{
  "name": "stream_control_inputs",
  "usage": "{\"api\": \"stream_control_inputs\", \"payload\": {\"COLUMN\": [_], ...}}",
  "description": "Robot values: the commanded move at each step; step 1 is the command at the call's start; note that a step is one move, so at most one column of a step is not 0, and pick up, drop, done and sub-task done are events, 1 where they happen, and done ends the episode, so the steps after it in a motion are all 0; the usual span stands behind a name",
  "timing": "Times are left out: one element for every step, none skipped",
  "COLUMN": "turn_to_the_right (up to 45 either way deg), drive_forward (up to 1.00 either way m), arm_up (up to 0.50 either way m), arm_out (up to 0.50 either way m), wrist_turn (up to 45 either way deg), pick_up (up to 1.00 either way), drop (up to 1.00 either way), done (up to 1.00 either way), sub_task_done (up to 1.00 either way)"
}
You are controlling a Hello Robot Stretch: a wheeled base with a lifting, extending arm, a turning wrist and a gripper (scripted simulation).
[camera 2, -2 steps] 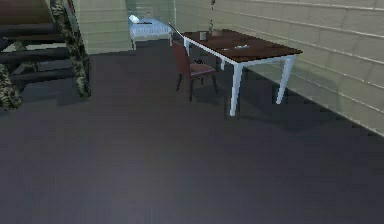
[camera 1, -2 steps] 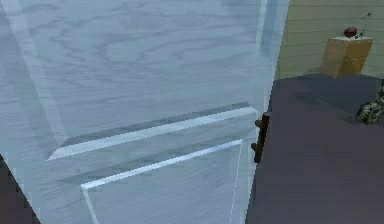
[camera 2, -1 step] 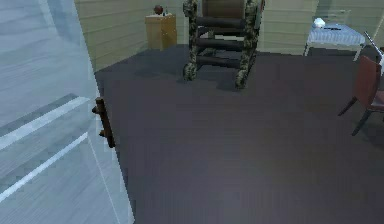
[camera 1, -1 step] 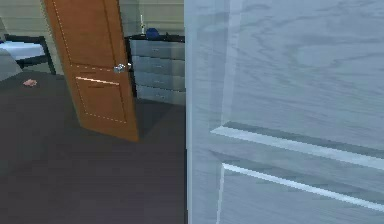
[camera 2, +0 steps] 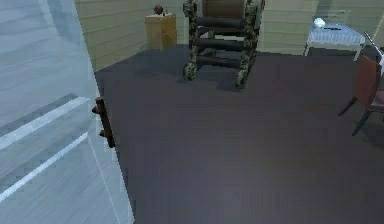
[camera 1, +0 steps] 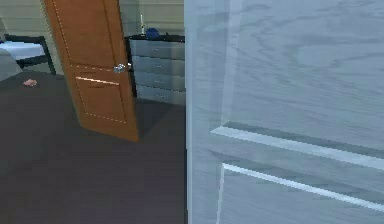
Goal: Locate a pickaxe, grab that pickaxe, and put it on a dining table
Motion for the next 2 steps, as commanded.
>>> {"api": "stream_control_inputs", "payload": {"turn_to_the_right": [15.0, -45.0], "drive_forward": [0.0, 0.0], "arm_up": [0.0, 0.0], "arm_out": [0.0, 0.0], "wrist_turn": [0.0, 0.0], "pick_up": [0.0, 0.0], "drop": [0.0, 0.0], "done": [0.0, 0.0], "sub_task_done": [0.0, 0.0]}}
